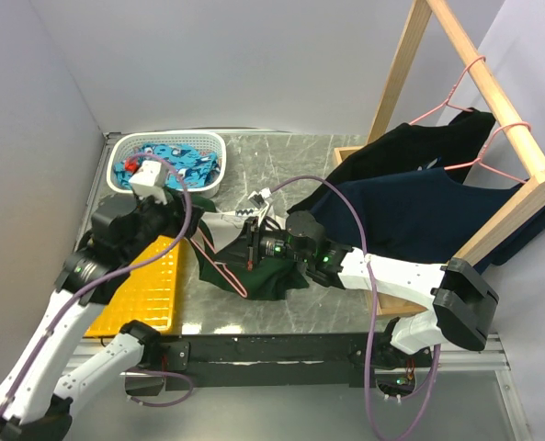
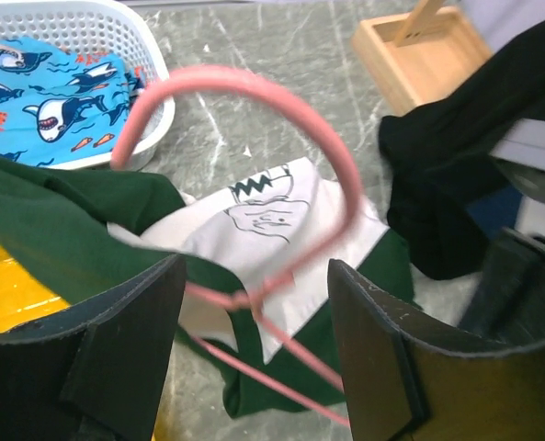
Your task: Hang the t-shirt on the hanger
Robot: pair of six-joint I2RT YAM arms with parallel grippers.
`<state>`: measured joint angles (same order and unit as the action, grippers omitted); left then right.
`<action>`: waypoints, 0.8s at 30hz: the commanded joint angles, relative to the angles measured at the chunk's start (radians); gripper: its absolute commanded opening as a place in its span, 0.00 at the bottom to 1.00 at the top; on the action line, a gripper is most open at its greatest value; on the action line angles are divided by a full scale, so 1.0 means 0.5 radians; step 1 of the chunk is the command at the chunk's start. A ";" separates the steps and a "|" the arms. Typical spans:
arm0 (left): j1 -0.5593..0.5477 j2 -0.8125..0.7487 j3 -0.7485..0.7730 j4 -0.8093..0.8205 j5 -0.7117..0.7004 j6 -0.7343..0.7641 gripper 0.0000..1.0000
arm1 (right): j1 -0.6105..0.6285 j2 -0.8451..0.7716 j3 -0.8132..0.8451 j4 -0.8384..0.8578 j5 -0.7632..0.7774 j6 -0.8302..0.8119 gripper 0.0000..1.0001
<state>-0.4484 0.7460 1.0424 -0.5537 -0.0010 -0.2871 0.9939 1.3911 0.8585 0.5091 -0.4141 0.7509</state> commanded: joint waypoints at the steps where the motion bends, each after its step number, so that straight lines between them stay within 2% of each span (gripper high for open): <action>1: -0.005 0.094 0.090 0.208 -0.105 0.056 0.68 | -0.012 -0.018 0.096 0.188 -0.052 -0.011 0.00; 3: -0.005 0.125 0.078 0.239 -0.112 0.059 0.67 | -0.012 -0.021 0.090 0.188 -0.052 -0.017 0.00; 6: -0.005 0.152 0.023 0.322 -0.139 0.056 0.60 | -0.012 -0.015 0.090 0.175 -0.055 -0.023 0.00; 8: -0.005 0.156 0.002 0.371 -0.164 0.059 0.46 | -0.012 -0.012 0.093 0.154 -0.028 -0.026 0.00; 9: -0.005 0.159 -0.005 0.374 -0.185 0.059 0.35 | -0.012 -0.012 0.096 0.133 -0.007 -0.032 0.00; 10: -0.005 0.168 -0.005 0.371 -0.213 0.065 0.16 | -0.012 -0.015 0.099 0.108 0.012 -0.038 0.00; 12: -0.005 0.174 -0.002 0.353 -0.280 0.086 0.01 | -0.012 -0.027 0.111 0.025 0.092 -0.069 0.00; 13: -0.005 0.174 -0.008 0.353 -0.308 0.092 0.01 | -0.012 -0.036 0.115 0.001 0.122 -0.075 0.00; 15: -0.011 0.168 -0.032 0.371 -0.378 0.114 0.01 | -0.012 -0.073 0.121 -0.091 0.223 -0.109 0.14; 16: -0.017 0.159 -0.041 0.383 -0.421 0.105 0.01 | -0.012 -0.091 0.115 -0.122 0.266 -0.118 0.29; 18: -0.017 0.159 -0.054 0.396 -0.504 0.096 0.01 | -0.006 -0.183 0.105 -0.251 0.446 -0.155 0.41; 19: -0.014 0.171 -0.060 0.405 -0.535 0.092 0.01 | -0.003 -0.226 0.093 -0.291 0.515 -0.167 0.50; 22: -0.017 0.217 -0.081 0.454 -0.633 0.089 0.01 | 0.025 -0.450 0.026 -0.466 0.895 -0.204 0.60; 24: -0.017 0.263 -0.100 0.469 -0.688 0.089 0.01 | 0.070 -0.631 -0.011 -0.606 1.097 -0.256 0.63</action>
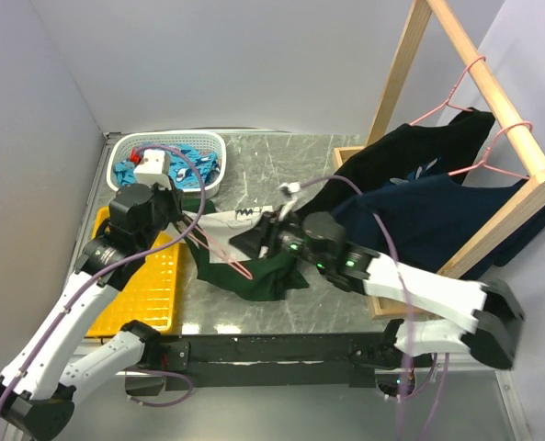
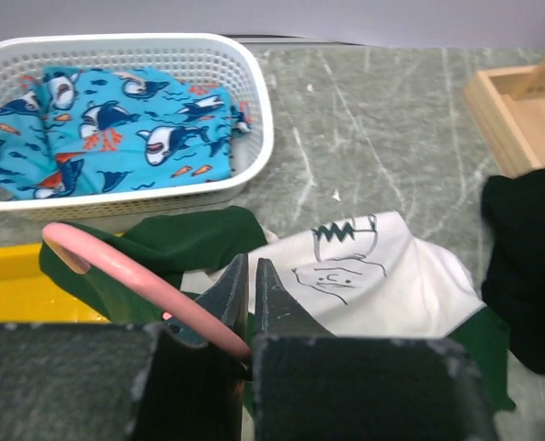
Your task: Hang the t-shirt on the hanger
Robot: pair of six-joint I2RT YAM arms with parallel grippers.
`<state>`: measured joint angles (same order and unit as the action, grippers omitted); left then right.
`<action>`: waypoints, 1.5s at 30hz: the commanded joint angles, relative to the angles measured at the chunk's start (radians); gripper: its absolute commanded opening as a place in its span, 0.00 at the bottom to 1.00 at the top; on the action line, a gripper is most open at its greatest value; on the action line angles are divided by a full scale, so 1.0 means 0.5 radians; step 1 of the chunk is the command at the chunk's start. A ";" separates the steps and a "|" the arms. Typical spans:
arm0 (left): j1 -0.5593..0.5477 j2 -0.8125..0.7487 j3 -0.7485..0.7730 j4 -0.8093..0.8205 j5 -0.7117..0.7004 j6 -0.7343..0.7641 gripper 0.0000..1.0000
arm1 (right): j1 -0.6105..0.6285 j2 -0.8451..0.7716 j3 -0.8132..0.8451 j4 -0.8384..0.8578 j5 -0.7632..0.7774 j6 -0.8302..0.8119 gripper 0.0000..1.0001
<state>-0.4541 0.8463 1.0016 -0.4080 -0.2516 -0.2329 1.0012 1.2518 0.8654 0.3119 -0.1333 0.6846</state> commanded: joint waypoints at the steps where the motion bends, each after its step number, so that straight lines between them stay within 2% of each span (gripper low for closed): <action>1: -0.006 0.077 -0.024 0.190 -0.190 -0.019 0.01 | 0.138 -0.402 -0.031 -0.270 0.783 -0.142 0.66; 4: -0.009 0.117 -0.067 0.260 -0.248 -0.074 0.01 | 0.395 -0.491 -0.004 -0.445 1.143 -0.234 0.66; 7: -0.006 0.197 -0.073 0.319 -0.282 -0.111 0.01 | 0.638 -0.442 -0.013 -0.443 1.364 -0.219 0.66; 10: -0.009 0.301 -0.052 0.353 -0.316 -0.145 0.01 | 0.856 -0.149 0.128 -0.516 1.606 -0.231 0.65; 13: -0.006 0.393 -0.006 0.347 -0.362 -0.181 0.01 | 0.940 0.155 0.351 -0.654 1.717 -0.219 0.65; 25: 0.000 0.510 0.052 0.331 -0.359 -0.203 0.01 | 0.885 1.134 0.962 -0.912 1.721 -0.160 0.68; 30: 0.003 0.525 0.049 0.337 -0.328 -0.212 0.01 | 0.811 1.414 1.195 -1.007 1.709 -0.151 0.70; 38: 0.009 0.525 0.055 0.304 -0.295 -0.209 0.01 | 0.728 1.770 1.453 -1.163 1.871 -0.179 0.73; 44: 0.019 0.507 0.046 0.313 -0.252 -0.206 0.01 | 0.701 1.908 1.518 -1.148 1.911 -0.249 0.62; 45: 0.016 0.510 0.046 0.304 -0.245 -0.212 0.01 | 0.694 1.938 1.552 -1.151 1.920 -0.264 0.57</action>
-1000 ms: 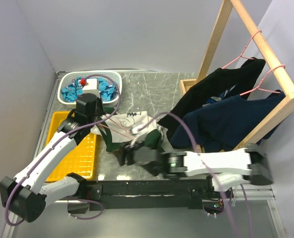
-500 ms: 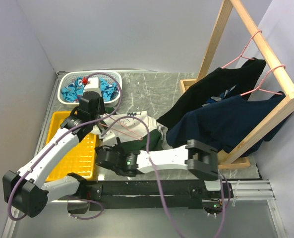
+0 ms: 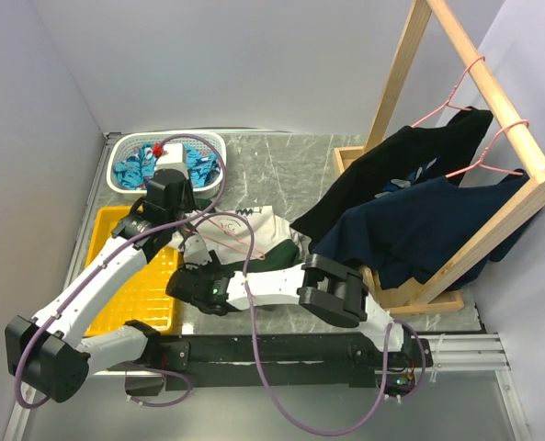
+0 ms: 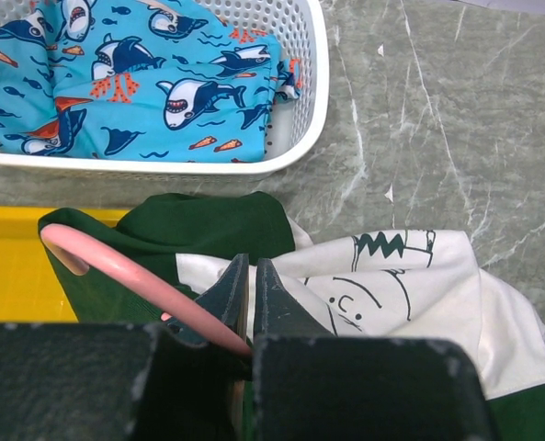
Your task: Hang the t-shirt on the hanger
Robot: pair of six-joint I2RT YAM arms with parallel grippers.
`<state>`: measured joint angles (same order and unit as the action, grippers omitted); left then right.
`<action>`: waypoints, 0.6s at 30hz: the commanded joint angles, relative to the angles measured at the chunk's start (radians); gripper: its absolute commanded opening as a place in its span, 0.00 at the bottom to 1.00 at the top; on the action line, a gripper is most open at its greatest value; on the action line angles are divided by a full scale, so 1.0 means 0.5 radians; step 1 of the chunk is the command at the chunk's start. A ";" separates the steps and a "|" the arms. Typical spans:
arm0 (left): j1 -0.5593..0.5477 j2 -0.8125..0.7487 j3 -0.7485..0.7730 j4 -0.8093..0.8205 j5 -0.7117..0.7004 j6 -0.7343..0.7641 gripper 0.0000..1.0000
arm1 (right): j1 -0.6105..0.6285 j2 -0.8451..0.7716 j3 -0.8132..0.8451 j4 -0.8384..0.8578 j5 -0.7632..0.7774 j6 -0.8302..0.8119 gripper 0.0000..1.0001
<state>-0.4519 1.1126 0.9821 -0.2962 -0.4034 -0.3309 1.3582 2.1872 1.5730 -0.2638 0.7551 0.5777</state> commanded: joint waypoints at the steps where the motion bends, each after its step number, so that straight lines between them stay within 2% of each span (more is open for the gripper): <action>1: 0.011 -0.016 0.100 0.074 0.055 -0.016 0.01 | -0.023 0.080 0.158 -0.034 0.143 -0.051 0.52; 2: 0.014 -0.007 0.104 0.068 0.043 -0.013 0.01 | -0.023 0.086 0.176 -0.070 0.156 -0.039 0.40; 4: 0.011 -0.004 0.119 0.059 0.025 -0.001 0.01 | -0.032 0.019 0.125 -0.089 0.202 -0.002 0.29; 5: 0.011 -0.004 0.122 0.059 0.009 0.005 0.01 | -0.035 -0.033 0.067 -0.059 0.199 0.001 0.21; 8: 0.014 -0.022 0.119 0.068 -0.006 0.015 0.01 | -0.063 -0.263 -0.160 0.030 0.150 0.050 0.06; 11: 0.023 -0.044 0.119 0.080 -0.025 0.021 0.01 | -0.069 -0.502 -0.378 0.132 0.094 0.078 0.01; 18: 0.057 -0.065 0.223 0.080 -0.138 0.082 0.01 | -0.072 -0.934 -0.709 0.254 -0.047 0.148 0.00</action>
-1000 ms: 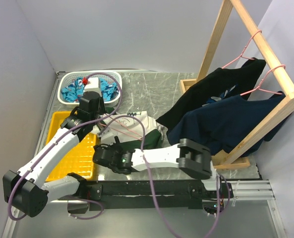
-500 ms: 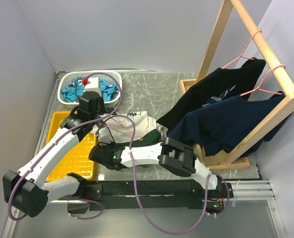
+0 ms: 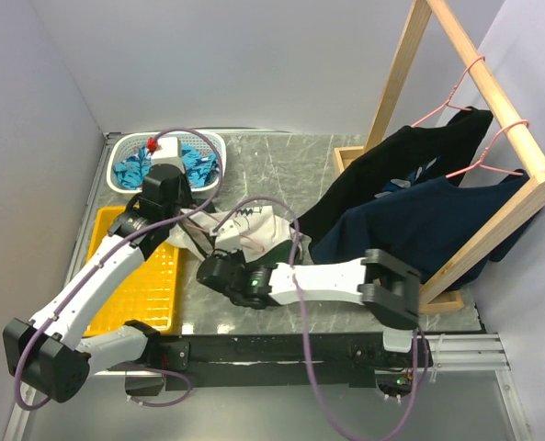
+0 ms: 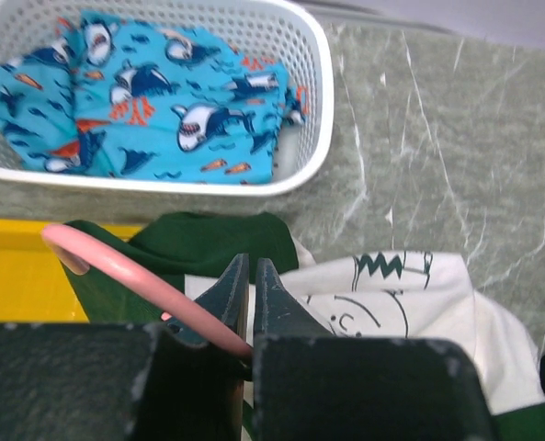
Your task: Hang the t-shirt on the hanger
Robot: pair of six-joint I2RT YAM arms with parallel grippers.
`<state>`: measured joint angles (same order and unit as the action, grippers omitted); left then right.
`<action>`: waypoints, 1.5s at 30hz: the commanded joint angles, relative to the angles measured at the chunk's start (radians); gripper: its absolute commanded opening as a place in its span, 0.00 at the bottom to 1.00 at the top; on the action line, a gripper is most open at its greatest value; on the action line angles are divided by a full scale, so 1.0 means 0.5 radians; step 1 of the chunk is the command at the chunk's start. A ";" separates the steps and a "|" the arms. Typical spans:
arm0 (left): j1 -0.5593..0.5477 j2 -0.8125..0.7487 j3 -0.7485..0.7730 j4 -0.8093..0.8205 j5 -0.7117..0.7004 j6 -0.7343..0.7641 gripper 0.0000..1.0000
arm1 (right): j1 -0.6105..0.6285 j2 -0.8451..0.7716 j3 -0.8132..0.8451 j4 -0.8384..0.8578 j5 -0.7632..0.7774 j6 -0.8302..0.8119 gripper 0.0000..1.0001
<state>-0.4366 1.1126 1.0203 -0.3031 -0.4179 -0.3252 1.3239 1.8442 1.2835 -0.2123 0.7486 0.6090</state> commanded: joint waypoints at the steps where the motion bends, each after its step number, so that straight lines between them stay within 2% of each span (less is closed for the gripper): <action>1: 0.033 -0.077 0.153 0.097 -0.143 0.083 0.01 | -0.003 -0.289 -0.152 0.155 -0.037 0.095 0.00; 6: 0.066 -0.169 0.144 0.152 -0.222 0.120 0.01 | -0.003 -0.510 -0.235 0.121 -0.077 0.138 0.00; 15: 0.186 -0.406 0.043 0.272 -0.345 0.147 0.01 | -0.015 -0.706 -0.275 0.029 -0.132 0.172 0.00; 28: 0.204 -0.728 -0.184 0.394 -0.422 0.181 0.01 | -0.199 -1.007 -0.318 -0.057 -0.377 0.199 0.00; 36: 0.204 -0.756 -0.187 0.404 -0.440 0.206 0.01 | -0.365 -1.160 -0.349 -0.100 -0.509 0.184 0.00; 45: 0.204 -0.664 -0.129 0.395 -0.548 0.224 0.01 | -0.384 -1.292 -0.312 -0.183 -0.516 0.144 0.00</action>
<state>-0.3481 0.7620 0.9192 -0.1608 -0.6003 -0.2733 1.1404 1.2526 1.1137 -0.2558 0.4690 0.7052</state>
